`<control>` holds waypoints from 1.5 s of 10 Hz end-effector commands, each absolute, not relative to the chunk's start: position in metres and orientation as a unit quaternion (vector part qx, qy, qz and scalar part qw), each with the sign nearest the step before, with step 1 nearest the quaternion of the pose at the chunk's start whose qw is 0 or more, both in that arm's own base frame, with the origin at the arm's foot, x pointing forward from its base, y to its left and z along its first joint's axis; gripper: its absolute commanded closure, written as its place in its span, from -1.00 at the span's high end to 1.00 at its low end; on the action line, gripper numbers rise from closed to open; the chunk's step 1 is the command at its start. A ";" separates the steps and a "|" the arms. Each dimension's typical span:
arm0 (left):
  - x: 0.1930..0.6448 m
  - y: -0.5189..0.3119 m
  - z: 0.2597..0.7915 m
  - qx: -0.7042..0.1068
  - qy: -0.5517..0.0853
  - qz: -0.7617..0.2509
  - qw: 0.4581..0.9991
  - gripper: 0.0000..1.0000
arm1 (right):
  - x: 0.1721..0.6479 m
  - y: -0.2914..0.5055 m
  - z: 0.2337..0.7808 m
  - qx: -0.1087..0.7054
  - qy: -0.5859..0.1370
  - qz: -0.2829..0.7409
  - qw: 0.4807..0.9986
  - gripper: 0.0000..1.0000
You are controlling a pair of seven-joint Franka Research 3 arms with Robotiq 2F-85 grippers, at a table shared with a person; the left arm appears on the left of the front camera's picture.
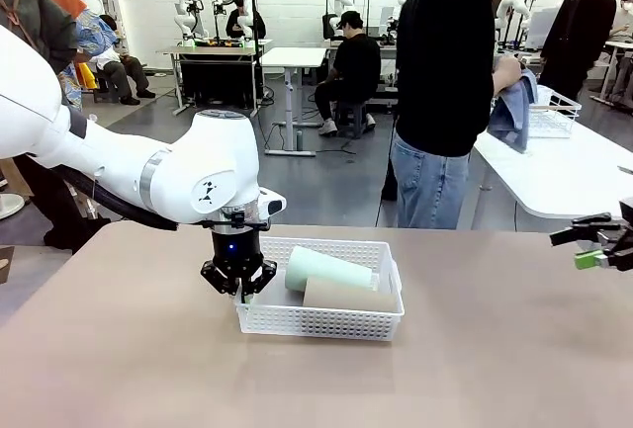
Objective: Clean and organize the cups into the basket.
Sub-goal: Pick up the Reusable plastic cup from the right side of the table and stack it inside the Organizing basket in the center of the table.
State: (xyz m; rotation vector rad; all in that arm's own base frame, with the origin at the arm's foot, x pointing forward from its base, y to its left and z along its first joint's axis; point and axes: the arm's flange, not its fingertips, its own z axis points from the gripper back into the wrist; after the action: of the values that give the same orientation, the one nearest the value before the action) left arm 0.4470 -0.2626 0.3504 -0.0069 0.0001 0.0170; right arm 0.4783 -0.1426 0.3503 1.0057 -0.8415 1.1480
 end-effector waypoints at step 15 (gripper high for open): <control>0.446 -0.262 0.351 -0.004 0.000 0.010 1.000 -1.00 | 0.479 -0.188 0.341 0.429 -0.463 0.485 0.606 1.00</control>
State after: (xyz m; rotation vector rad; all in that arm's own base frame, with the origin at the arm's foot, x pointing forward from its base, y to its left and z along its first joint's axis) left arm 0.4470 -0.2626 0.3504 -0.0069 0.0002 0.0170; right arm 0.4788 -0.1885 0.3393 0.9821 -1.1082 1.1196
